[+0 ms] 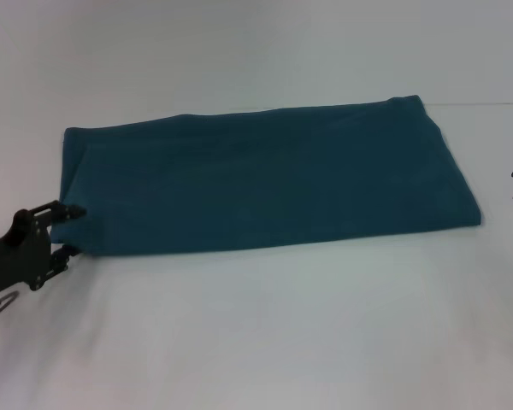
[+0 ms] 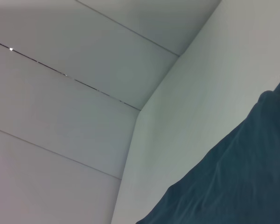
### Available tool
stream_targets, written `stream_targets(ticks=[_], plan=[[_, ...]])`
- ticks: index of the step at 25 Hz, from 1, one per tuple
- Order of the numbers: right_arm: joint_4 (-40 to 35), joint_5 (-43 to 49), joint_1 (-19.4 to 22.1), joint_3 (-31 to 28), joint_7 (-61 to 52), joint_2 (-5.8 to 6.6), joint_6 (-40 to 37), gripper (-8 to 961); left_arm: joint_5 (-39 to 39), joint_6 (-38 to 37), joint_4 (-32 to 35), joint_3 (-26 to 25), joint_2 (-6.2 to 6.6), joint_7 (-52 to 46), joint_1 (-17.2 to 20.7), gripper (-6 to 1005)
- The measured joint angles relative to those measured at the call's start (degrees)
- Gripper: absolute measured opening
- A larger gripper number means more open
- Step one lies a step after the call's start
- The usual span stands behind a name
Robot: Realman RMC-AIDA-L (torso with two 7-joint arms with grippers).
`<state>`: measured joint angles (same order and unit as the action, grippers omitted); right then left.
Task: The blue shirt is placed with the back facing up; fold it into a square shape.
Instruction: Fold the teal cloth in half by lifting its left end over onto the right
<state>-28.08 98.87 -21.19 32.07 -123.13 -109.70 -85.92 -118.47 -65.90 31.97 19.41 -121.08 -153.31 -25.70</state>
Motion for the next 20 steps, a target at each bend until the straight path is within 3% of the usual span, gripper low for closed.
stream_targets(ticks=[8,20], plan=[[0.04,0.0,-0.16,0.01,0.0,0.12,0.11,683,-0.36,0.49,-1.22,1.31,-0.35,-0.3,0.3,516],[0.04,0.0,0.09,0.04,0.25,0.17,0.85,683,-0.36,7.42,-3.27,3.27,0.81,0.06,-4.38,487]])
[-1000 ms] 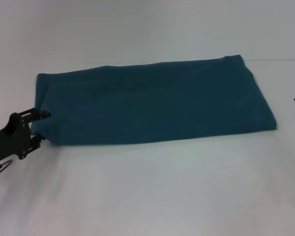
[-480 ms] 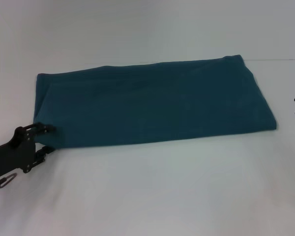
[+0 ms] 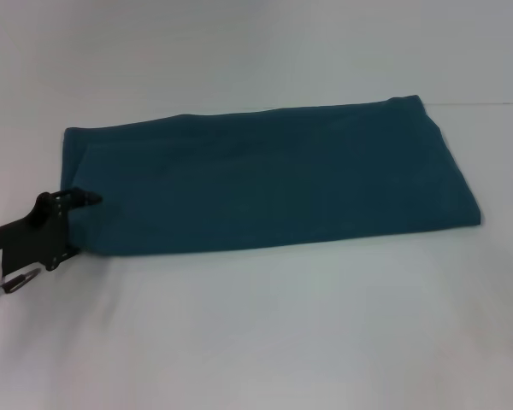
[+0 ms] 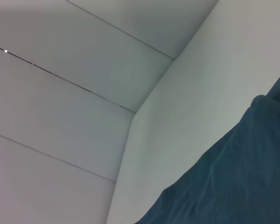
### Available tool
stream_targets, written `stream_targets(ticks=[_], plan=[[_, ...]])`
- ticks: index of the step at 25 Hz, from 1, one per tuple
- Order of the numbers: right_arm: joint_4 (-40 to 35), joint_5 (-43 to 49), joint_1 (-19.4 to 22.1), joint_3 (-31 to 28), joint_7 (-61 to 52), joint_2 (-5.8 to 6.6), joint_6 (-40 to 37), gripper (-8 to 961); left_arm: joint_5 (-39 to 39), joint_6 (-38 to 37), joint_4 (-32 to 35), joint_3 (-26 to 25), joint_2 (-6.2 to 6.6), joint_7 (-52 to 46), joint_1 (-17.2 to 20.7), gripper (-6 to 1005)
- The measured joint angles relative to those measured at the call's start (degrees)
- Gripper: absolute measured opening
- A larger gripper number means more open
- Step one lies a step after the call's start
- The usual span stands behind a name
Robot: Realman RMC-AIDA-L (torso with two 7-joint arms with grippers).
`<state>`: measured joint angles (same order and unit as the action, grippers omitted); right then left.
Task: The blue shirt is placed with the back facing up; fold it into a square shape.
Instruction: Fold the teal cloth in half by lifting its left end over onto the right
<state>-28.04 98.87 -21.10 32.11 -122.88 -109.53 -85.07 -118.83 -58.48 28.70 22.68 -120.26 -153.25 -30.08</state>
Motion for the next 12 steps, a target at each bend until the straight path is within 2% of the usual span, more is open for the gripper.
stream_targets(ticks=[12], plan=[[0.0,0.0,0.01,-0.04,0.09,0.02,-0.09,683,0.15,0.24,-1.69,0.08,0.38,2.99,-1.34,457]])
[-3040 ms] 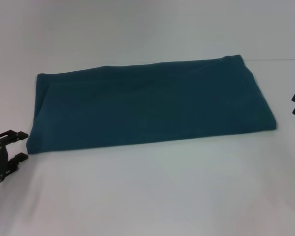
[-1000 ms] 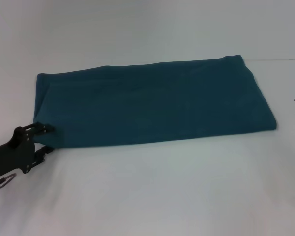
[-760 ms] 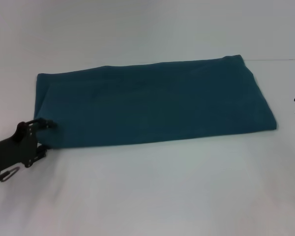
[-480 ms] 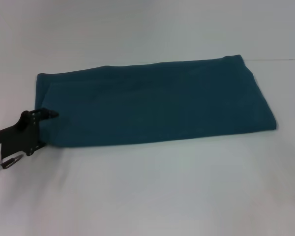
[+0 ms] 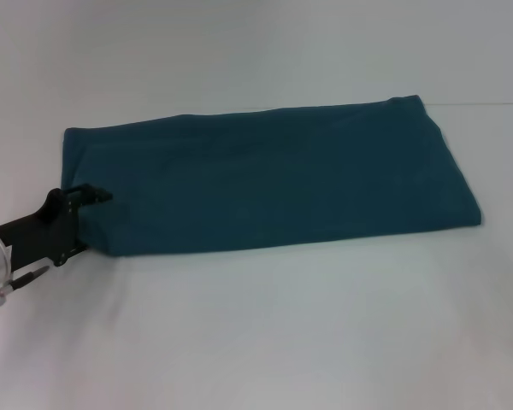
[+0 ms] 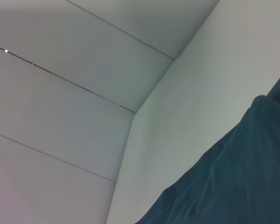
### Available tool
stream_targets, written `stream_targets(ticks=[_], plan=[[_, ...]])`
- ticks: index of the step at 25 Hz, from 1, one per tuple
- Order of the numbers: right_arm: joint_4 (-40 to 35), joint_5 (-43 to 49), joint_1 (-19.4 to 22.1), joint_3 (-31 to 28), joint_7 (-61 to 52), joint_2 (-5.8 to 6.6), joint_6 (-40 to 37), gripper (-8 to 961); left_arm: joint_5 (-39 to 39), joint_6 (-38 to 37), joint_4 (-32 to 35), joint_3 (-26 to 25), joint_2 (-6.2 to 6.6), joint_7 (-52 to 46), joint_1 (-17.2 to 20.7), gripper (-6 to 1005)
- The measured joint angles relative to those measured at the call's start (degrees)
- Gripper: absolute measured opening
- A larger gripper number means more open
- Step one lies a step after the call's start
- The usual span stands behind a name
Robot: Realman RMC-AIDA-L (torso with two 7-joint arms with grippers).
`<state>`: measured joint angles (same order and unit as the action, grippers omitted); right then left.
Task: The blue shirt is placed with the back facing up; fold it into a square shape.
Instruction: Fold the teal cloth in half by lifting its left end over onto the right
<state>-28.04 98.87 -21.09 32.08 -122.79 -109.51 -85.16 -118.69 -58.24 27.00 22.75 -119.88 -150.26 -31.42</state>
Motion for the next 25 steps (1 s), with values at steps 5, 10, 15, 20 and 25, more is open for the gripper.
stream_targets(ticks=[5,10,15,20,25], plan=[[0.0,0.0,0.0,-0.02,-0.02,0.0,-0.05,683,0.81,-0.63,1.14,-0.39,-0.47,3.14,0.61,445],[0.07,0.0,0.0,-0.1,-0.26,0.0,-0.02,683,1.1,-0.85,1.32,-0.19,-0.47,4.23,0.79,433],[0.09,0.0,0.0,-0.09,-0.38,0.0,0.0,683,1.03,-0.86,1.38,-0.19,-0.35,5.16,0.85,386],[0.24,0.0,0.0,-0.09,-0.4,0.01,0.06,683,1.6,-1.21,1.51,-0.68,-0.21,9.65,1.29,199],[0.71,0.0,0.03,-0.08,-0.38,0.1,0.26,683,1.2,-2.09,4.07,-0.42,0.43,13.8,3.07,28]])
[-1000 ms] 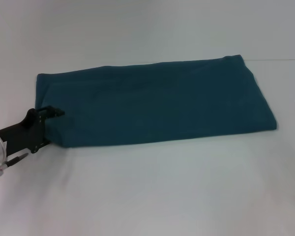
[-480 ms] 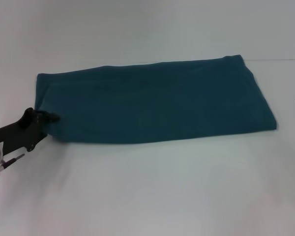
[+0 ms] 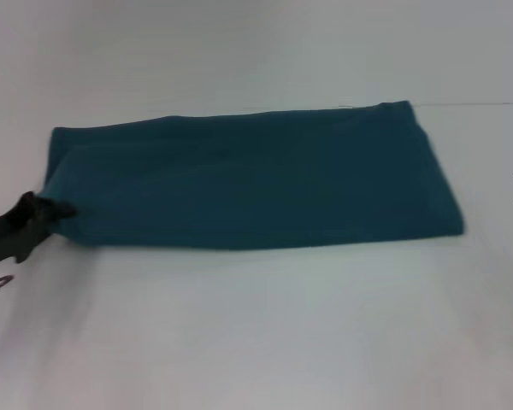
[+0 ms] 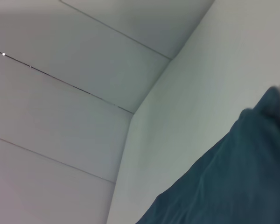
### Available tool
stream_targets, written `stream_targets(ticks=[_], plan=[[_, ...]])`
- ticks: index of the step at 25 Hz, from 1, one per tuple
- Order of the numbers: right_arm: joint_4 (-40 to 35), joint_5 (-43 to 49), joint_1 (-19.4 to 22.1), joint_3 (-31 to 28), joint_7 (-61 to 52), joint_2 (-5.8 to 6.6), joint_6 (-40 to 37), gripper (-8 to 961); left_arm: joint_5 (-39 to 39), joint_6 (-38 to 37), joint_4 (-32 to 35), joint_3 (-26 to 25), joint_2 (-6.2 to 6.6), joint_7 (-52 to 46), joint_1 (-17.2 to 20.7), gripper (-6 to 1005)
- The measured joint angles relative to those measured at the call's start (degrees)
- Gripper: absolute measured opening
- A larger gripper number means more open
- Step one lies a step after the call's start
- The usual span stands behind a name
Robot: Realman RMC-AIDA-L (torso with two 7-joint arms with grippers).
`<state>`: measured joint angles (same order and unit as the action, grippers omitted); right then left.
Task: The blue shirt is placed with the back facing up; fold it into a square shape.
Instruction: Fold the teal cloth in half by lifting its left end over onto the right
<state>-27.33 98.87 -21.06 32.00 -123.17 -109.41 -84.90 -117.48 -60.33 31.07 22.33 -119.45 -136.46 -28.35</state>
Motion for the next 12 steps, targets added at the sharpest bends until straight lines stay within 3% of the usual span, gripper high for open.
stream_targets(ticks=[12], plan=[[0.23,0.0,-0.12,-0.1,-0.13,-0.61,0.73,684,-3.37,5.11,7.06,-1.09,1.47,-0.37,3.86,28]])
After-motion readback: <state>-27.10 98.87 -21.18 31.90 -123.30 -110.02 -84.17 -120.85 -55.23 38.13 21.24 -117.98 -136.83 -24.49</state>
